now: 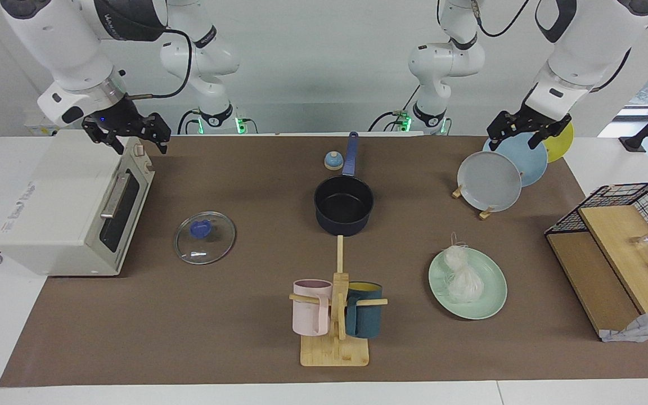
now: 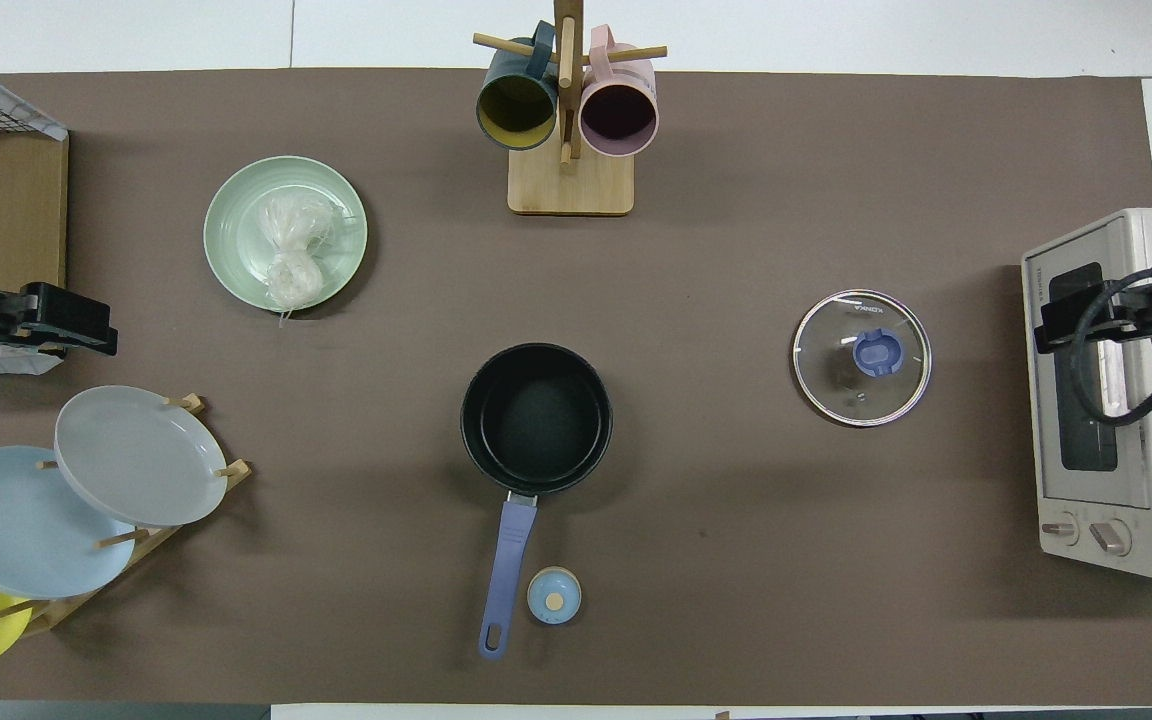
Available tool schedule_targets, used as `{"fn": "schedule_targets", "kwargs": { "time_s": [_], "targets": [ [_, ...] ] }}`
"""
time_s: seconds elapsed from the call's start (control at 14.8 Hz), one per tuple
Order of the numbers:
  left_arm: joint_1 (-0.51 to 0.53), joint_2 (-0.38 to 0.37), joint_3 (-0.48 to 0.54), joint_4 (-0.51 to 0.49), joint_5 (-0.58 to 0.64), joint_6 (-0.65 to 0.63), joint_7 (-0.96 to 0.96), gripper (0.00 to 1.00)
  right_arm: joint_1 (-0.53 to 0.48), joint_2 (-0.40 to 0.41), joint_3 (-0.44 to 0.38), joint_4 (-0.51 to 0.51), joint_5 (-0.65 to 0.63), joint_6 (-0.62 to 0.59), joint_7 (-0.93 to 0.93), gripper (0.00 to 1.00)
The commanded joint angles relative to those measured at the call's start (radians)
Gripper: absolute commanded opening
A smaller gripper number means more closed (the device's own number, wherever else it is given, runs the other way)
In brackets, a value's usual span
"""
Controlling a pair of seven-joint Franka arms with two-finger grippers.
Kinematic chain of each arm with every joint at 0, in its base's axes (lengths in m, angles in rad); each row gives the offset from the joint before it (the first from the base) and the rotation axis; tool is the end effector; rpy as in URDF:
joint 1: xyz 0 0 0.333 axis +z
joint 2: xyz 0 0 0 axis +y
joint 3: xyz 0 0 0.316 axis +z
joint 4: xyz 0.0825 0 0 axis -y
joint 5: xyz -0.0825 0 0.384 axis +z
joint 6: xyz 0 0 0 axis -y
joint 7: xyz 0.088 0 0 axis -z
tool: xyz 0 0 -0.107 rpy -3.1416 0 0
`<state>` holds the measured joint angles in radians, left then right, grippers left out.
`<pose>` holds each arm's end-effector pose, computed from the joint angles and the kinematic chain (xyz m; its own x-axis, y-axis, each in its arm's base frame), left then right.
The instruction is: Transfer vermicelli from pot to plate
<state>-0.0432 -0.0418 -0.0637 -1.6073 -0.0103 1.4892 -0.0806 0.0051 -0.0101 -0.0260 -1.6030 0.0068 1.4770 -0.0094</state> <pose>0.5291 -0.0587 0.6233 0.9967 -0.0266 -0.0767 -0.0265 -0.9996 0.0015 0.5400 -0.0106 0.6074 0.9932 -0.0107 -0.1156 -0.0117 -0.9999 -0.0081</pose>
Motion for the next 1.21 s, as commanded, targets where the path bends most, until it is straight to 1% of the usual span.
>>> {"fn": "schedule_targets", "kwargs": {
  "time_s": [0.0, 0.2, 0.47, 1.15],
  "targets": [
    [-0.012, 0.017, 0.002, 0.029, 0.035, -0.021, -0.013, 1.00, -0.013, 0.002, 0.015, 0.021, -0.010, -0.007, 0.012, 1.00],
    [-0.001, 0.017, 0.001, 0.029, 0.030, -0.017, -0.011, 1.00, -0.005, -0.019, 0.017, 0.021, -0.007, -0.015, 0.011, 1.00],
    [0.023, 0.016, -0.001, 0.023, 0.016, -0.013, -0.005, 1.00, -0.004, -0.024, 0.017, 0.020, -0.008, -0.011, 0.011, 1.00],
    [0.013, 0.013, -0.001, 0.023, 0.016, -0.021, -0.007, 1.00, -0.004, -0.024, 0.017, 0.020, -0.008, -0.006, 0.008, 1.00]
  ]
}}
